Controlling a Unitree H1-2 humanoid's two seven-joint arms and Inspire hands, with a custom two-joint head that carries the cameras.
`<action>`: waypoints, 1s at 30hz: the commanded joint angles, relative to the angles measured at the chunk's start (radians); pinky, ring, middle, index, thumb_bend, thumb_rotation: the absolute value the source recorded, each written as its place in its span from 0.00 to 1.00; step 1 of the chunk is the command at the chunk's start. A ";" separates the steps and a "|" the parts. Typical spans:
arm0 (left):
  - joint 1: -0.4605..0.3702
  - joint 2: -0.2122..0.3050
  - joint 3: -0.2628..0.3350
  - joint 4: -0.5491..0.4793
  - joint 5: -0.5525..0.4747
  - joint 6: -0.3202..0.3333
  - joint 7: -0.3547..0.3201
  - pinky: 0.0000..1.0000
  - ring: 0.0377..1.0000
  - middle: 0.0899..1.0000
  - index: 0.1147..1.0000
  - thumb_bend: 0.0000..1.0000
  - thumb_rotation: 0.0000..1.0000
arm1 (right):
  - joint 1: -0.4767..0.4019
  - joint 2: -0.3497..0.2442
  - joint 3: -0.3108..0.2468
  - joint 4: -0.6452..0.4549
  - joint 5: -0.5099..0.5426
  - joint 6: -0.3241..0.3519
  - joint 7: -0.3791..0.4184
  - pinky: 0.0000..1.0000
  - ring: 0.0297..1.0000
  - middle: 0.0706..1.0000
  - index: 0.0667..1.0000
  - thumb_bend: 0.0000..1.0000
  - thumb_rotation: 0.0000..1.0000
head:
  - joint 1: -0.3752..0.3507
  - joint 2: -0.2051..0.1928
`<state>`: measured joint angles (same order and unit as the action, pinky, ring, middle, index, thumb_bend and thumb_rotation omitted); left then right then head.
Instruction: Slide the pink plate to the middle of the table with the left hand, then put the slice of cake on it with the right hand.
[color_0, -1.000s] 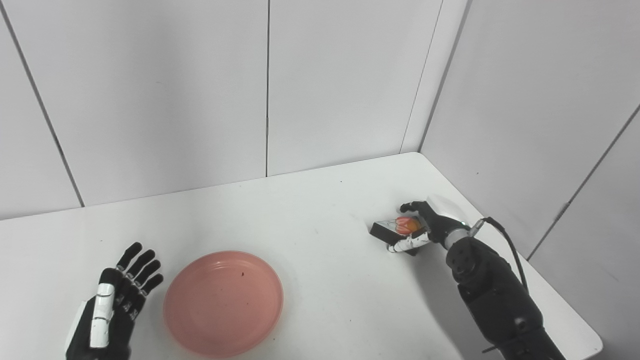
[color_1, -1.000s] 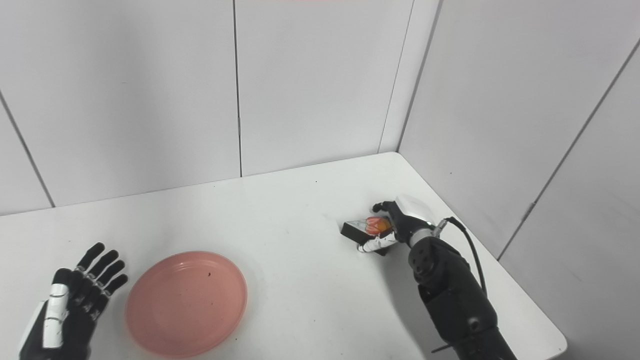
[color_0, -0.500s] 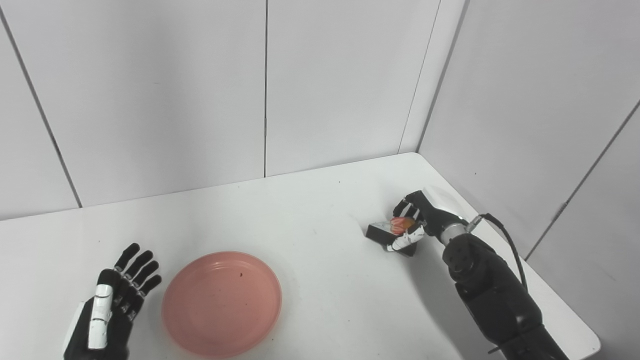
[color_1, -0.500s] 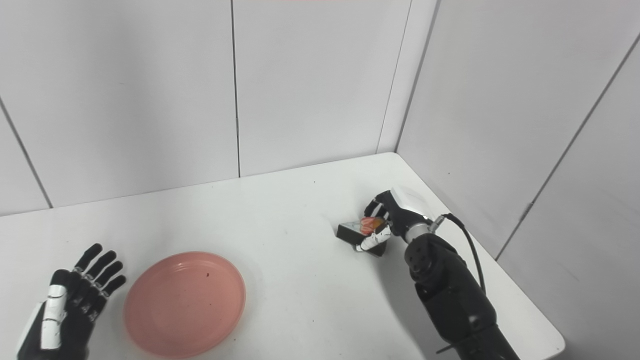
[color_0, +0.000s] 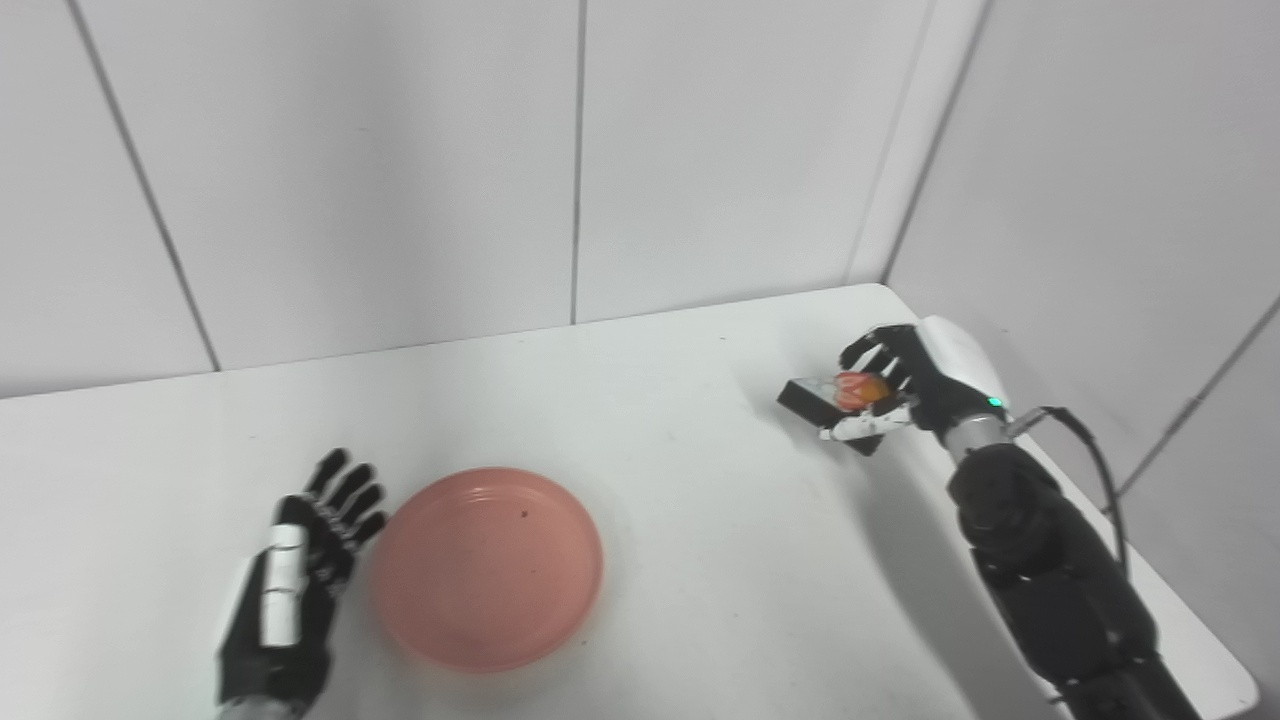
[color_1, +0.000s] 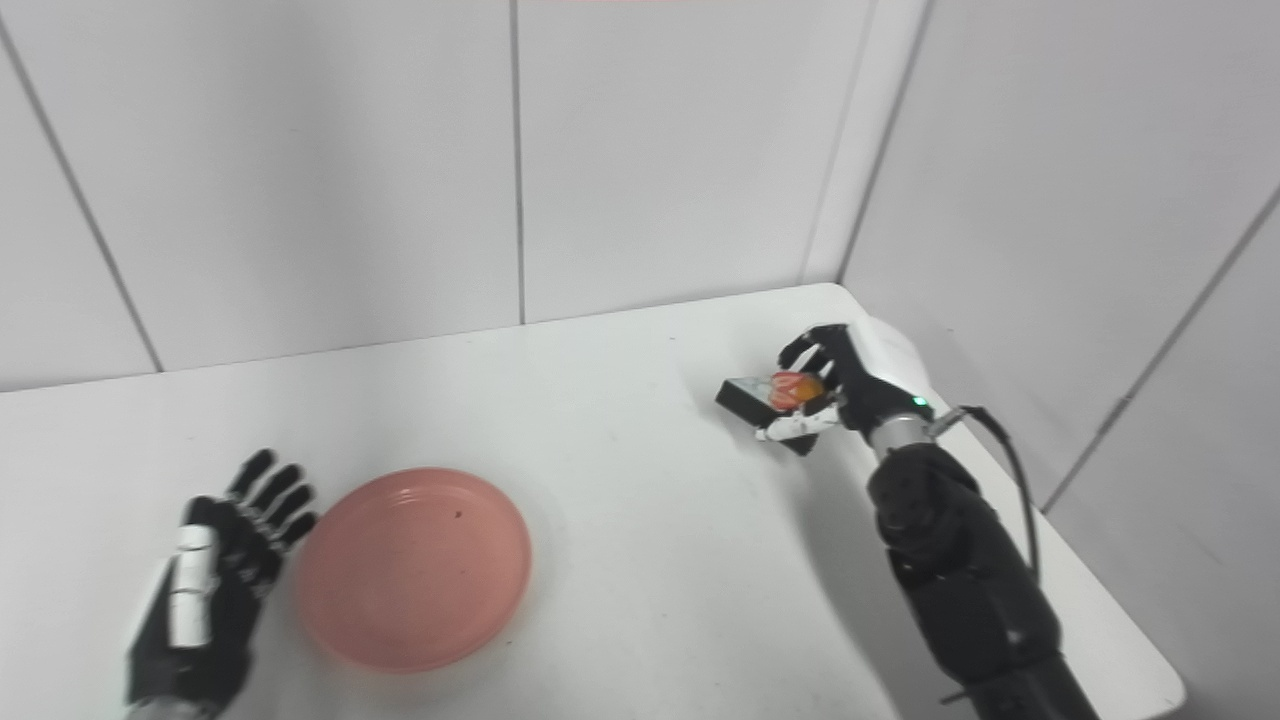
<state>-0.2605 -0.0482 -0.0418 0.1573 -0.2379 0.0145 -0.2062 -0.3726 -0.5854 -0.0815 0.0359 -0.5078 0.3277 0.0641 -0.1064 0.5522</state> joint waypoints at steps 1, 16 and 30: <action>0.027 -0.020 -0.014 0.039 0.030 0.014 0.025 0.89 0.90 0.90 0.89 0.70 0.92 | -0.024 -0.007 -0.020 -0.023 0.030 -0.087 -0.043 0.29 0.34 0.40 0.49 0.52 0.00 | 0.002 0.001; -0.021 -0.119 -0.045 0.153 0.130 -0.105 0.098 0.92 0.92 0.92 0.91 0.67 0.94 | -0.002 0.050 0.059 -0.147 0.103 -0.265 -0.007 0.27 0.31 0.38 0.49 0.52 0.00 | 0.174 0.005; -0.025 -0.115 -0.053 0.153 0.138 -0.111 0.096 0.93 0.94 0.93 0.93 0.65 0.95 | -0.015 0.152 0.202 -0.302 0.118 -0.259 0.123 0.26 0.31 0.36 0.49 0.52 0.00 | 0.165 0.011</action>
<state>-0.3258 -0.1615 -0.0933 0.2891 -0.0982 -0.1079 -0.1071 -0.3522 -0.4460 0.1112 -0.2120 -0.3927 0.1006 0.1816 0.0598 0.5614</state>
